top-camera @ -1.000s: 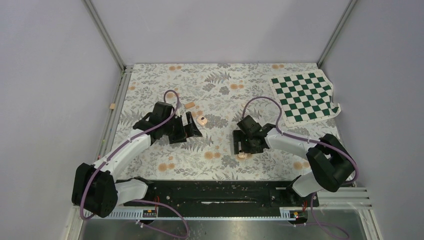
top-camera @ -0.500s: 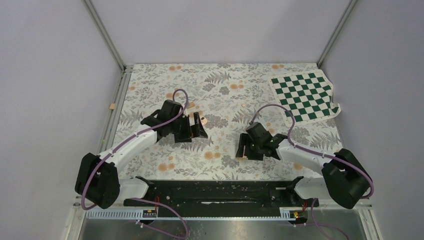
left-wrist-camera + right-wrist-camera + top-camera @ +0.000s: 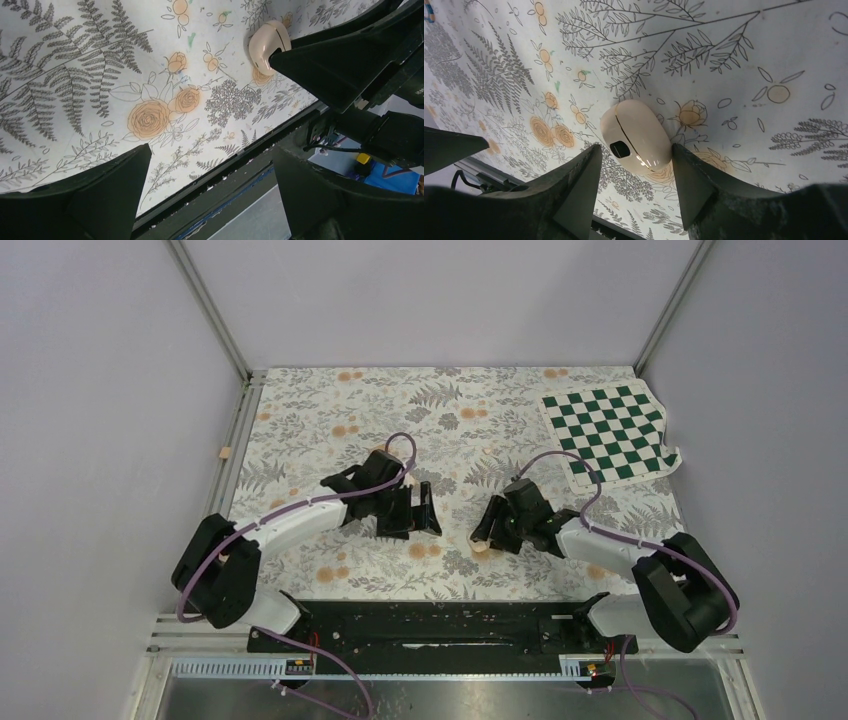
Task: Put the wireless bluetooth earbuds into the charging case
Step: Adjust the charging case at the center of the board.
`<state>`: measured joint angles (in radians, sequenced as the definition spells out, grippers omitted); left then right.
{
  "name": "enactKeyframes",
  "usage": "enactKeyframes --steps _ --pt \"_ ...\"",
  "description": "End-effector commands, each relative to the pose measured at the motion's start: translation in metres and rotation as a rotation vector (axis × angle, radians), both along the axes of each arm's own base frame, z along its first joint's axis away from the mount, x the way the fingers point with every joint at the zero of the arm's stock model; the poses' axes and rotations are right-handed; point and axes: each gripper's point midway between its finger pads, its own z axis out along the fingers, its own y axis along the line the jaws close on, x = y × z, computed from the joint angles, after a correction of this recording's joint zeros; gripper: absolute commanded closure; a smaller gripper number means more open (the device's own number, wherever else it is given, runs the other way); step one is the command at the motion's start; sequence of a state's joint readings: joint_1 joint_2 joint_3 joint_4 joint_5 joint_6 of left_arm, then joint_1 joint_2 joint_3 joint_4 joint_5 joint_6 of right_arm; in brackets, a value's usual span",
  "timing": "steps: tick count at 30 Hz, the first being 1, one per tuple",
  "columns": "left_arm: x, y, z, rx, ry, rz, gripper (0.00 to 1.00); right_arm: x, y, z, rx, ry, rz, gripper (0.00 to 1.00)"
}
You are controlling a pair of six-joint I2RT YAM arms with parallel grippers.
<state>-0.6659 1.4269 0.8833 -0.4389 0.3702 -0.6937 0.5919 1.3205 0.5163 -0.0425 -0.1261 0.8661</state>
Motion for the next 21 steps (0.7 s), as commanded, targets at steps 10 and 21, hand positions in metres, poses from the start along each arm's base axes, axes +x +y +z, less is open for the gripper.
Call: enactKeyframes --steps 10,21 --pt "0.024 -0.065 -0.002 -0.294 0.029 0.084 0.14 -0.004 -0.011 -0.023 0.065 0.076 -0.067 0.37" --pt "0.032 -0.081 0.001 -0.545 0.137 0.276 0.31 0.001 -0.038 -0.009 0.043 0.049 -0.066 0.33"
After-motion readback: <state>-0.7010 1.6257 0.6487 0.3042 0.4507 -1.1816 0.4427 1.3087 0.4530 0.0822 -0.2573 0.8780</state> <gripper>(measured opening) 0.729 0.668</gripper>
